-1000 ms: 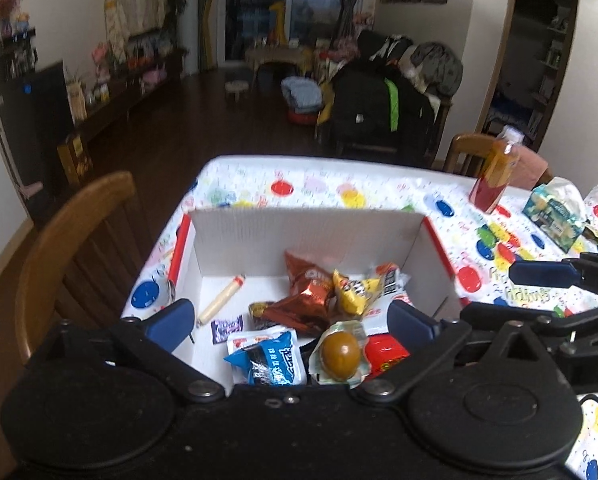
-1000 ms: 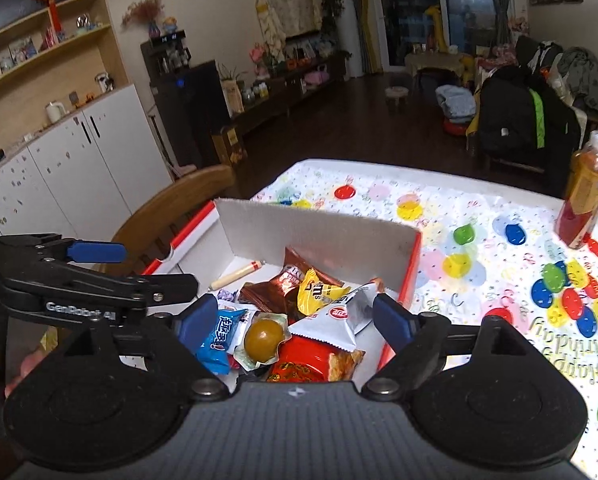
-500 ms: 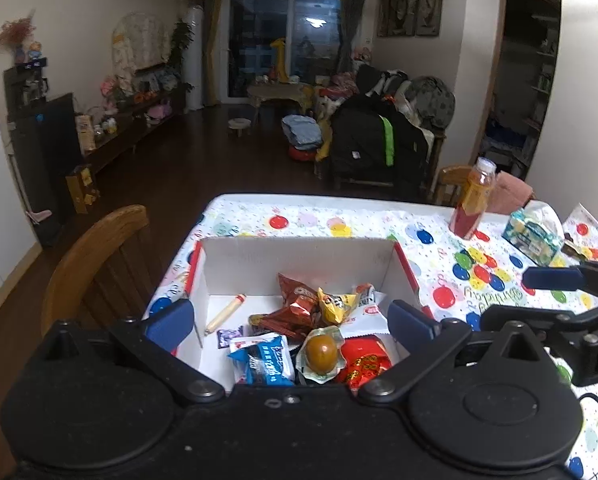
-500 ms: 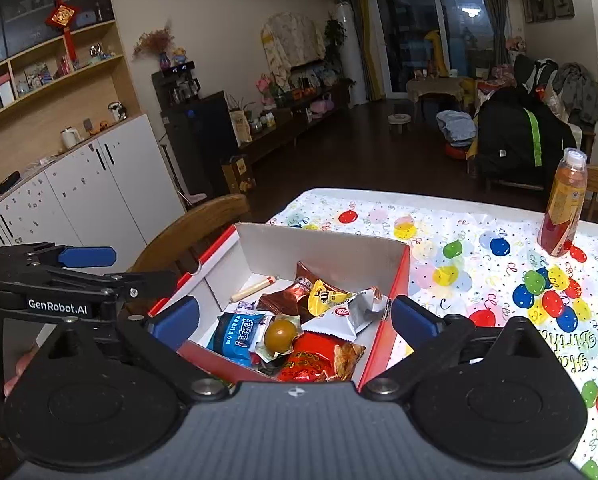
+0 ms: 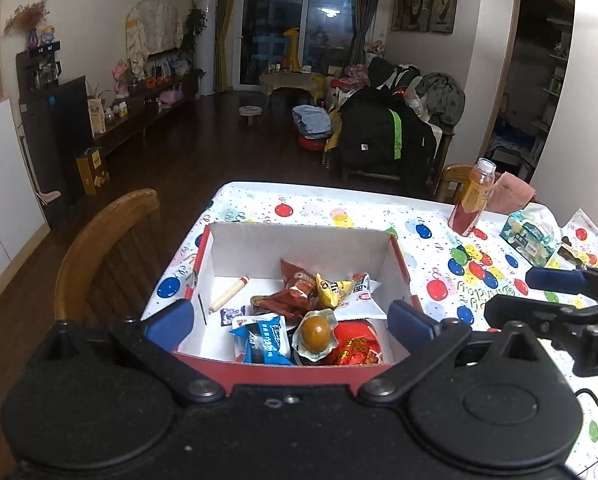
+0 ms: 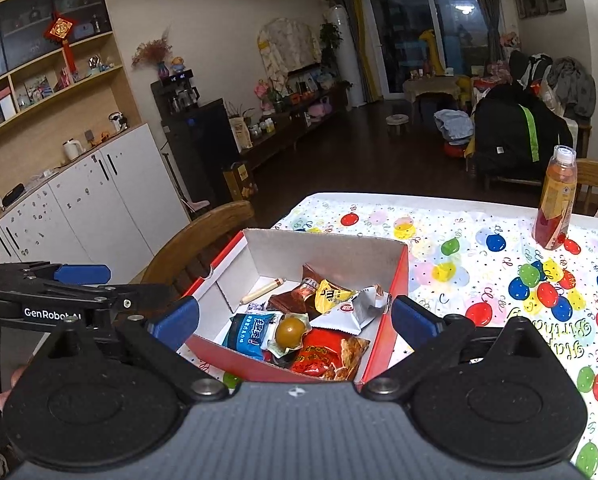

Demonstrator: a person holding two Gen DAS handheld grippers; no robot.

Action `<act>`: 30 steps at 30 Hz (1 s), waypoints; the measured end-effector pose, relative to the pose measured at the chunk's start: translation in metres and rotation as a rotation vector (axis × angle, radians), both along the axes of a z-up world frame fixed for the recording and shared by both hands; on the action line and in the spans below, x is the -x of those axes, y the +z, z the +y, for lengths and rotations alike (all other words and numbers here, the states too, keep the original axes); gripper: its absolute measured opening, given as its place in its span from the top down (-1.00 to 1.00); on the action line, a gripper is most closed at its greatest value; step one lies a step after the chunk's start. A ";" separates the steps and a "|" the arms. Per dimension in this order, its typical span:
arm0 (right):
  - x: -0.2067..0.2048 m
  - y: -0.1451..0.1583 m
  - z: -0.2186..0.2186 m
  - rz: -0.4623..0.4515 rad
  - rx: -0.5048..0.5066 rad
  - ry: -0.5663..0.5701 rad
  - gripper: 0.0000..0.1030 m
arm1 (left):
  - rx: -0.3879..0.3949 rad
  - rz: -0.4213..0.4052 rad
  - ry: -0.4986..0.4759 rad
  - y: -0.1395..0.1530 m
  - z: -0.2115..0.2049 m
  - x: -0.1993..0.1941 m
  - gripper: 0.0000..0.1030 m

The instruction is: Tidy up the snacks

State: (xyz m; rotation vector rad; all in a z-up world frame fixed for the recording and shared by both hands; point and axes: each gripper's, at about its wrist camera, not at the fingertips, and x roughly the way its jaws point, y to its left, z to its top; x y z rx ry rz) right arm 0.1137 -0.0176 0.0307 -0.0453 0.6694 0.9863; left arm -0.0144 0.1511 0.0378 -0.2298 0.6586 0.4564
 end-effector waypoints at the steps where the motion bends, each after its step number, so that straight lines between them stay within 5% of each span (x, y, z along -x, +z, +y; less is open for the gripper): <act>1: 0.000 0.000 0.000 0.001 0.000 0.001 -1.00 | -0.004 -0.002 0.000 0.001 -0.001 0.000 -1.00; 30: 0.002 0.007 -0.002 0.030 -0.021 -0.020 -1.00 | -0.004 -0.022 -0.019 0.012 -0.009 0.003 -1.00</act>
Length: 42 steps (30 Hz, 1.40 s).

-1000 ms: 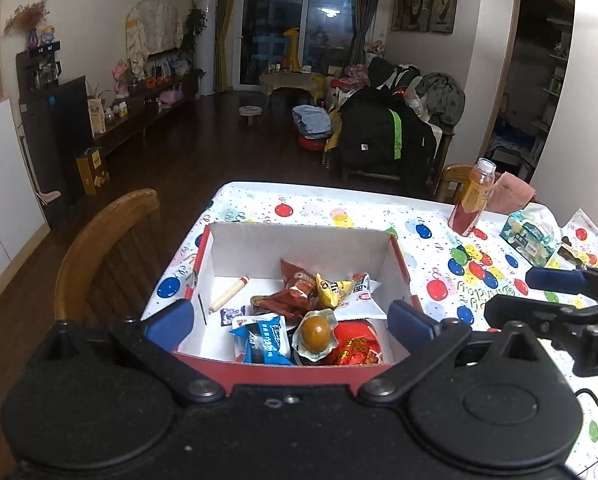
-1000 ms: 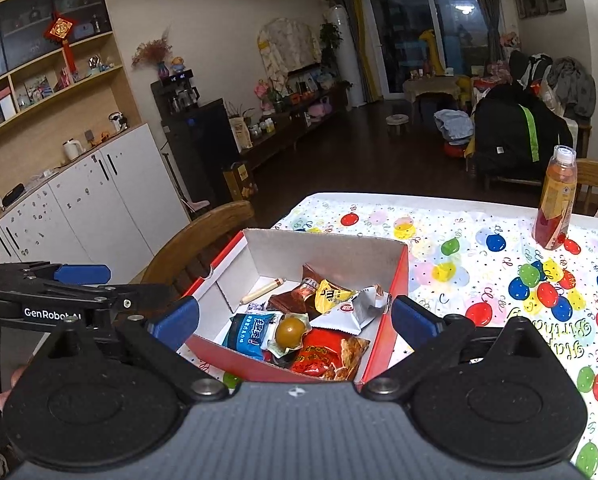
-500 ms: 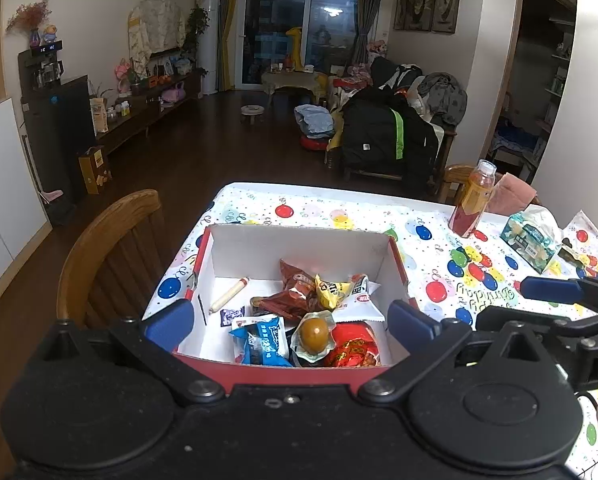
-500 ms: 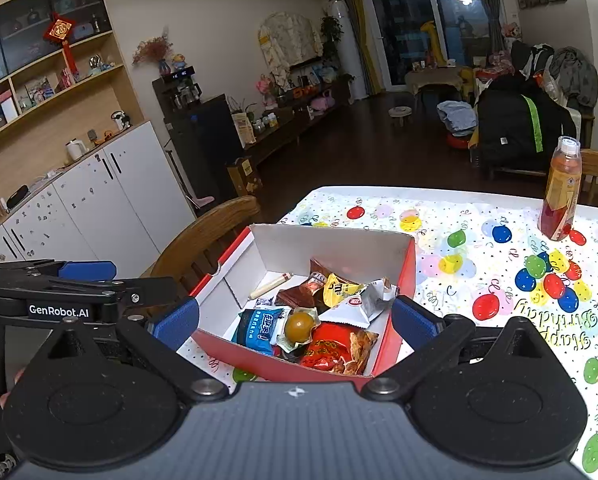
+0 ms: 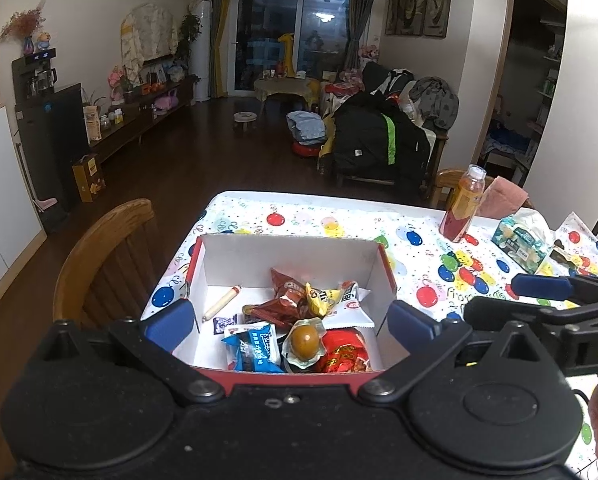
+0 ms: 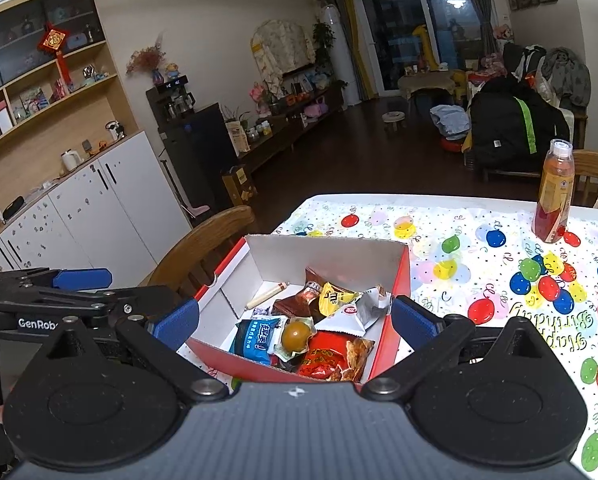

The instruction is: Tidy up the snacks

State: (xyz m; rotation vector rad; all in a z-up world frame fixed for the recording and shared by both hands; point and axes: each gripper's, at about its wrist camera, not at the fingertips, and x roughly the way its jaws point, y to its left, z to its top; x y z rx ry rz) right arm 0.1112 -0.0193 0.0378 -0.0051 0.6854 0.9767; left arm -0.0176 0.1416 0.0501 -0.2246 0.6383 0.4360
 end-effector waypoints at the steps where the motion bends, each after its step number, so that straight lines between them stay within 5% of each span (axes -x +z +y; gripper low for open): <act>1: 0.000 0.000 0.001 -0.002 -0.001 0.000 -1.00 | -0.004 -0.005 -0.002 0.001 -0.001 0.001 -1.00; 42: -0.003 -0.002 -0.002 0.014 -0.005 -0.015 -1.00 | 0.008 0.001 -0.025 0.005 0.001 0.000 -1.00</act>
